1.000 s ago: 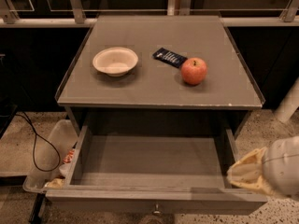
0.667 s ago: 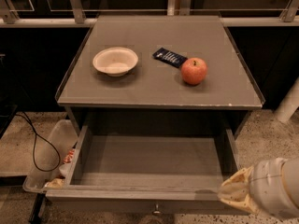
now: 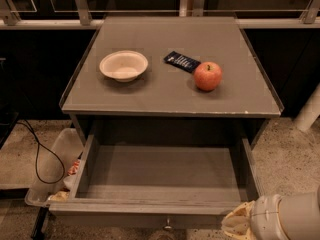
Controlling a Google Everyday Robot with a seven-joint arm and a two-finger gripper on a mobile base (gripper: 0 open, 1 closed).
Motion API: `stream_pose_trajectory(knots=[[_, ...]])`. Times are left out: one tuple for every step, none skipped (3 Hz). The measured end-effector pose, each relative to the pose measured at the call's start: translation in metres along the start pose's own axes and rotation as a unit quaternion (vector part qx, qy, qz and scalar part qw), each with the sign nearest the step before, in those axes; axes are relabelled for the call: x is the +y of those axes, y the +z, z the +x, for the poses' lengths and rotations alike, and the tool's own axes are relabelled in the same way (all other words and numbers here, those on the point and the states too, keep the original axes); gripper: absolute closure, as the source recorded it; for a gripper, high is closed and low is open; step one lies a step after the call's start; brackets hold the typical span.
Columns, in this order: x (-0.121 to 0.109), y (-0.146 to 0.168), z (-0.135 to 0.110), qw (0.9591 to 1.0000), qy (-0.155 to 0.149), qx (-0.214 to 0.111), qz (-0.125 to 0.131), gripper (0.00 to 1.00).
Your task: Close top drawer
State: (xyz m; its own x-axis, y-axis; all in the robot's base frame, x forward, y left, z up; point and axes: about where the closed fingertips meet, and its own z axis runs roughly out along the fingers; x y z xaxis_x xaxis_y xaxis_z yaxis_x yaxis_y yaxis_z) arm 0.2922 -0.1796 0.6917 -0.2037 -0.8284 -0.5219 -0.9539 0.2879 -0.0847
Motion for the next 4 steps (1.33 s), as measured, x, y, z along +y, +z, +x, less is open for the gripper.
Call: stream_pose_trajectory(knots=[[-0.009,0.028,0.013,1.0000,0.000,-0.003,0.002,1.00],[-0.019,0.046,0.020,1.0000,0.001,-0.005,0.008,1.00],[-0.020,0.047,0.021,0.9999,0.002,-0.005,0.009,0.82],[-0.020,0.047,0.021,0.9999,0.002,-0.005,0.009,0.57]])
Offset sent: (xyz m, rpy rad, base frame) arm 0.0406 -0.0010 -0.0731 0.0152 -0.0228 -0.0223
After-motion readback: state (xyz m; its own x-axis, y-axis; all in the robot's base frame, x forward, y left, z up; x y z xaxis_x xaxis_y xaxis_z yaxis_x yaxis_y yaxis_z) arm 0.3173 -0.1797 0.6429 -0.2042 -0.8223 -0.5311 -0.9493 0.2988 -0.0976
